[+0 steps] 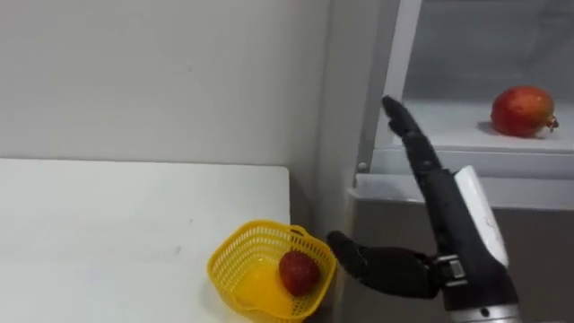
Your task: Retrieve from the upper fridge
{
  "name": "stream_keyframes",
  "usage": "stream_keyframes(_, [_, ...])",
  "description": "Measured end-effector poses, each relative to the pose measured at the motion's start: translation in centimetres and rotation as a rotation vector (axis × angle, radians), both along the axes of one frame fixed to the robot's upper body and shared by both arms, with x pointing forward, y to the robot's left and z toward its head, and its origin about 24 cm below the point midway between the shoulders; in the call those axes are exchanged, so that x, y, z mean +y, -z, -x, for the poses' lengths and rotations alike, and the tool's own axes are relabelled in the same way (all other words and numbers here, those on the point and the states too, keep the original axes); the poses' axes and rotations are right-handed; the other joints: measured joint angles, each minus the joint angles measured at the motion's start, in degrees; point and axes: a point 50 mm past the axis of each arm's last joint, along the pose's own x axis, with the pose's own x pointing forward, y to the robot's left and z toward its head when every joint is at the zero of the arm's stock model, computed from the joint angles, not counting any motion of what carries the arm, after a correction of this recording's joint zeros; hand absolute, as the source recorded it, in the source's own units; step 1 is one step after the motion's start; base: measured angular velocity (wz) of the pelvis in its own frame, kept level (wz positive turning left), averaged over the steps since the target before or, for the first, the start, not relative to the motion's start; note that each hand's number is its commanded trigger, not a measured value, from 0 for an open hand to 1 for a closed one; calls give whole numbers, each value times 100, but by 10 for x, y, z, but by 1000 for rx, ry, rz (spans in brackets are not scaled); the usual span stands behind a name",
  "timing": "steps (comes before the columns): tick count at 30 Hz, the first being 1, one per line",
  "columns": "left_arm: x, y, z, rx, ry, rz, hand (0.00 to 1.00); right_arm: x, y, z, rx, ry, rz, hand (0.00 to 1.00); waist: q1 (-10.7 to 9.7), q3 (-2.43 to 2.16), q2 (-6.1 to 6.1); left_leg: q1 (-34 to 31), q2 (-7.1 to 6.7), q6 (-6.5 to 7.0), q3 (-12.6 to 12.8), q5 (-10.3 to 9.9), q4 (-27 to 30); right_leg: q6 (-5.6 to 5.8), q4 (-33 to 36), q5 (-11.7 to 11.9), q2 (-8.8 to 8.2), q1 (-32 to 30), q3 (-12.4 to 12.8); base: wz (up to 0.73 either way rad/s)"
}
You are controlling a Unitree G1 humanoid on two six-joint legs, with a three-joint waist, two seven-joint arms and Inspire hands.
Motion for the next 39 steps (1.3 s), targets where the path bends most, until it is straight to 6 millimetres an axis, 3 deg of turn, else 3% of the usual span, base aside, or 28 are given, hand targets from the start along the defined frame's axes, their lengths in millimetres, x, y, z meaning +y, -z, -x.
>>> stream_keyframes(5, [-3, 0, 0, -9, 2, 1, 0, -10, -6, 2, -68, 82, -28, 0, -134, -15, 53, 1, 6, 0, 89, 0, -28, 0, 17, 0, 10, -57, 85, -9])
stream_keyframes(11, [-3, 0, 5, -2, -2, 8, 0, -25, -11, 4, -135, 180, -65, 0, -213, 6, 40, 140, -12, -1, 164, -1, -76, -3, 10, -3, 37, 29, 167, -6])
stream_keyframes(12, [-3, 0, 7, 0, -7, 9, 0, -28, -9, 6, -132, 201, -75, 0, -221, 28, 47, 184, -12, -2, 167, -1, -81, -3, -5, -3, 41, 71, 168, 0])
stream_keyframes(20, [-2, 1, 12, 14, -34, 1, 0, -40, 23, 15, 4, 271, -108, 0, -249, 48, 16, 272, -12, -2, 169, -3, -104, 0, -3, -8, 43, 143, 176, 0])
stream_keyframes(26, [-1, 1, 18, 40, -40, -5, 0, -45, 23, 15, 4, 299, -132, 0, -250, 28, -49, 263, -17, -3, 122, -2, -100, -3, -15, -9, 75, 163, 136, 2])
stream_keyframes(31, [3, 0, 14, 35, -39, -14, 0, -65, 28, 2, 58, 331, -259, 0, -280, 41, -149, 270, -14, -3, 3, -2, -66, 0, -109, -9, 27, 246, 34, 12])
stream_keyframes(33, [6, -1, 10, 9, -55, -15, 0, -77, 22, 0, 48, 366, -296, 0, -261, 31, -213, 282, -20, -3, -4, -2, -72, 8, -101, -26, 20, 247, 15, 10])
stream_keyframes(39, [10, -3, 7, -3, -71, -16, 0, -102, -8, -17, -86, 453, -300, 0, -369, 65, -290, 274, -50, -2, -70, -1, -72, 13, -106, -33, 2, 309, -76, 5])
